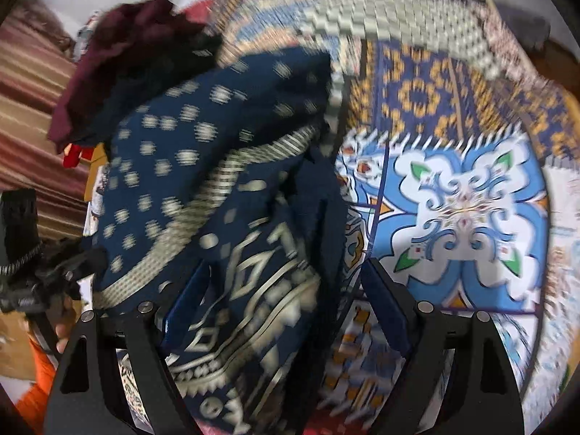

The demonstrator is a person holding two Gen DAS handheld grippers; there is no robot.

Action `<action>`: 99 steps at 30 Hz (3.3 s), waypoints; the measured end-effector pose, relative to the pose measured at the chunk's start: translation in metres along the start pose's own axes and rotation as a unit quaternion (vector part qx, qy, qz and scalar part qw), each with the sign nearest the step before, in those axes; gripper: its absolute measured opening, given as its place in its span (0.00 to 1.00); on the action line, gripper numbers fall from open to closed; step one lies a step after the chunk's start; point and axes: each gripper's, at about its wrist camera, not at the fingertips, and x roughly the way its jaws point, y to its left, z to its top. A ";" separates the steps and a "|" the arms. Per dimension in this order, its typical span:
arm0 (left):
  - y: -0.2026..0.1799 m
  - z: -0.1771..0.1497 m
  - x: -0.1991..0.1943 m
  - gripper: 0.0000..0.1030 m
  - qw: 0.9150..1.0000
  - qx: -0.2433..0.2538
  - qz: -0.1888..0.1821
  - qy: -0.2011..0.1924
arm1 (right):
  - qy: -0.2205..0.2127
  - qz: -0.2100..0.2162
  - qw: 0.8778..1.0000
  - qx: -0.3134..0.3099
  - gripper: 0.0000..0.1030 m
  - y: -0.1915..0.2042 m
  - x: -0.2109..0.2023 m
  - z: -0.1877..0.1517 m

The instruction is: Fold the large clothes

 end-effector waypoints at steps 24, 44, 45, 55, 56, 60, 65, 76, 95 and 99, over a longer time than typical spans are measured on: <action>0.017 0.014 0.044 0.63 0.990 -0.070 -0.116 0.037 | 0.020 0.149 0.988 0.027 0.23 0.008 0.034 0.027; -0.049 0.058 -0.203 0.52 0.981 0.080 -0.083 -0.158 | -0.186 0.160 0.963 -0.107 0.22 0.179 -0.135 0.063; -0.049 0.066 -0.212 0.53 0.979 0.086 -0.079 -0.168 | -0.193 0.163 0.961 -0.114 0.22 0.187 -0.140 0.072; 0.014 0.153 -0.283 0.55 0.969 0.082 -0.043 -0.229 | -0.216 0.167 0.951 -0.146 0.22 0.252 -0.121 0.157; 0.024 0.165 -0.281 0.55 0.971 0.075 -0.043 -0.224 | -0.212 0.168 0.952 -0.142 0.22 0.255 -0.109 0.170; 0.070 0.209 -0.256 0.56 0.979 0.050 -0.037 -0.196 | -0.192 0.166 0.960 -0.119 0.22 0.246 -0.063 0.204; 0.121 0.247 -0.203 0.56 0.988 0.001 -0.019 -0.152 | -0.148 0.132 0.977 -0.082 0.22 0.242 0.001 0.235; 0.172 0.236 -0.172 0.73 0.989 -0.081 0.011 -0.124 | -0.182 -0.032 0.971 -0.154 0.50 0.254 -0.026 0.196; 0.069 0.101 -0.247 0.80 0.960 0.032 0.191 -0.204 | -0.307 -0.049 0.921 -0.233 0.54 0.257 -0.131 0.058; 0.020 0.064 -0.300 0.80 0.934 0.074 0.203 -0.285 | -0.379 -0.022 0.893 -0.242 0.54 0.274 -0.178 0.016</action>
